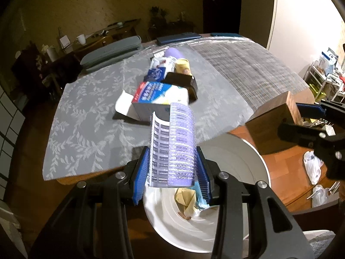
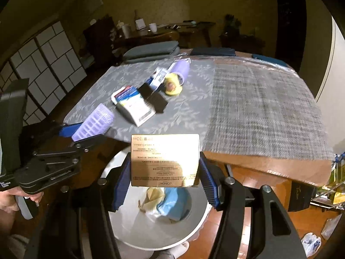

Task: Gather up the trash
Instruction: 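Carry the curler and cardboard box over the white trash bin with both tools, then open the left tool to drop the curler while the right tool drops the cardboard box, then move both tools back over the table toward the remaining items, then grasp the white-and-blue Naproxen box with the left tool while the right tool grasps the black square item, then lift the Naproxen box and black item and carry both over the bin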

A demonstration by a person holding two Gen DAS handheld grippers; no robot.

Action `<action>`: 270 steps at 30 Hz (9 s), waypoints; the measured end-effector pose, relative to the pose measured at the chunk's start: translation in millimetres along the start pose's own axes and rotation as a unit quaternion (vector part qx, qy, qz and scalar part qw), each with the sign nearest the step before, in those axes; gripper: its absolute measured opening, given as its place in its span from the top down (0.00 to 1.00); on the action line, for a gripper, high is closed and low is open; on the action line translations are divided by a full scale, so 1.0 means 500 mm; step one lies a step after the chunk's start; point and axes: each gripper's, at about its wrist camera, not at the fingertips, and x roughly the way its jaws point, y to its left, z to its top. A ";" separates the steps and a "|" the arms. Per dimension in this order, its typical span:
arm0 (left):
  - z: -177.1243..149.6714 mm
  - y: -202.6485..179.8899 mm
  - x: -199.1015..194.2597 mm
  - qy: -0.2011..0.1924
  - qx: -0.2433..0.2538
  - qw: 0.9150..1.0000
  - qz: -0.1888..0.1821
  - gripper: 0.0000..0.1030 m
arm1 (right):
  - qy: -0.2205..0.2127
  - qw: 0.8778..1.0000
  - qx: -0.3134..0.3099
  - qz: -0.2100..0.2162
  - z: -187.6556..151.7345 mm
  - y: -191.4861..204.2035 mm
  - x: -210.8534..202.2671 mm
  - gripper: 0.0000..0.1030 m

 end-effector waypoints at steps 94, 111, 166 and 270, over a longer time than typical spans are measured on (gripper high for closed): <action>-0.172 -0.014 0.201 0.170 0.035 0.984 -0.044 0.59 | 0.182 0.981 -0.042 -0.057 -0.154 0.032 0.263 0.44; -0.176 -0.007 0.227 0.179 0.041 0.982 -0.049 0.57 | 0.204 0.976 -0.036 -0.064 -0.173 0.021 0.283 0.43; 0.091 0.048 0.151 -0.086 0.098 0.990 -0.056 0.20 | 0.047 0.972 0.110 0.201 0.223 -0.064 0.304 0.61; -0.086 -0.016 0.015 -0.011 0.037 0.998 -0.049 0.22 | 0.051 0.999 0.003 0.018 -0.066 -0.010 0.087 0.83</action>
